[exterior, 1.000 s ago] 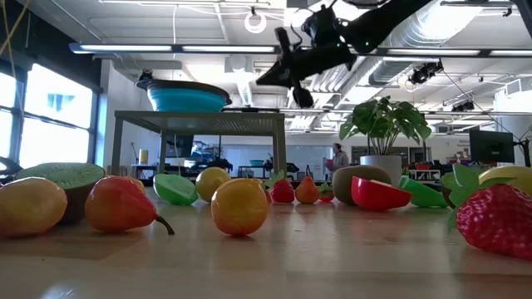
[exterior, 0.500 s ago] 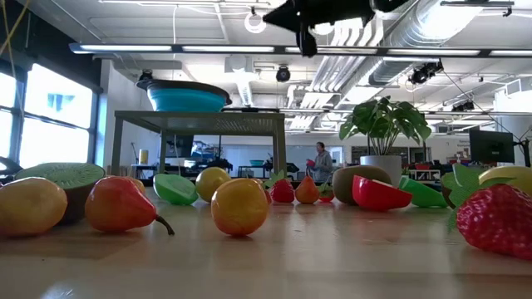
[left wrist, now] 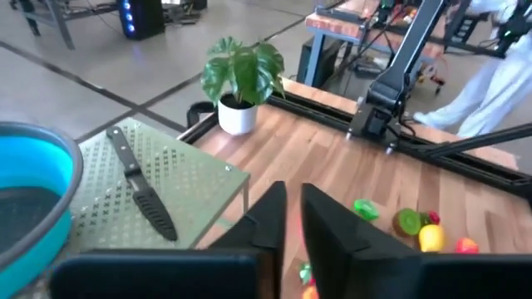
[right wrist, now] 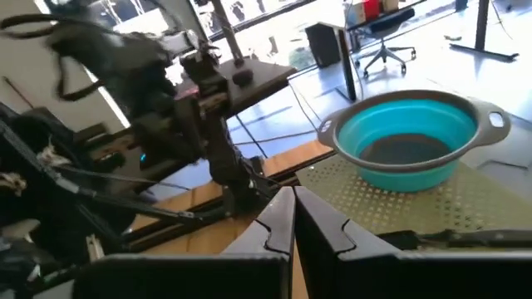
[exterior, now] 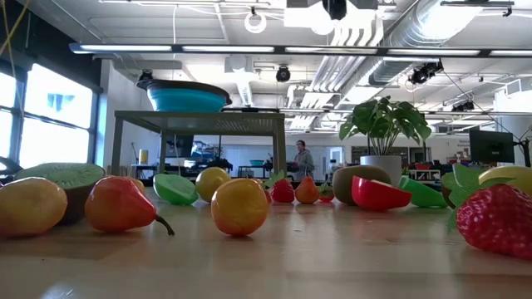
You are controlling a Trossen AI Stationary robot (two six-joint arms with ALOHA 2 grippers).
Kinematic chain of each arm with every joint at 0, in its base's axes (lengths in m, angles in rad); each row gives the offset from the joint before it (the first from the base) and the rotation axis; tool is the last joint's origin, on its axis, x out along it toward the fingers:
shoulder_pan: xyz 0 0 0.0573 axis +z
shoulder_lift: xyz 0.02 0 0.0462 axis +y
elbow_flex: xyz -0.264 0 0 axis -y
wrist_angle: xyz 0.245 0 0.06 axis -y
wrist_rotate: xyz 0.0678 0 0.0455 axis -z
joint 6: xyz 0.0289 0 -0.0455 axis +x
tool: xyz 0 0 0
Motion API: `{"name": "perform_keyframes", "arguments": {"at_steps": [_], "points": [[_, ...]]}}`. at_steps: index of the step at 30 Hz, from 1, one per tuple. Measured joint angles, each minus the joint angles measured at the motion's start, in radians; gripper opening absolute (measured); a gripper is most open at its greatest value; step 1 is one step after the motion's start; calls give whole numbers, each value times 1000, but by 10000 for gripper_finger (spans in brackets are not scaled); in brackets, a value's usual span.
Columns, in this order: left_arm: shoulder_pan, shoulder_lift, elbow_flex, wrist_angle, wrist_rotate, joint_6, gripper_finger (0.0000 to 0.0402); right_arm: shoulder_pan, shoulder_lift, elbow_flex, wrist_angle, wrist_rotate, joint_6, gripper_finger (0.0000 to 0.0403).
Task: Pick & Place Fruit
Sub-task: Put the orange pear into the strainer bowl on the shelf
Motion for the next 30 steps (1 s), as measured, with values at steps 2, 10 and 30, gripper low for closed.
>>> {"name": "perform_keyframes", "arguments": {"at_steps": [2,10,30], "points": [[0,-34,-53,39,0,0,9,28,-26,0,-29,33,-8,2],[0,-130,-171,75,55,-10,12,163,-79,0,-50,54,35,2],[-1,-107,-172,80,173,18,12,490,-137,-216,106,391,33,2]]}}
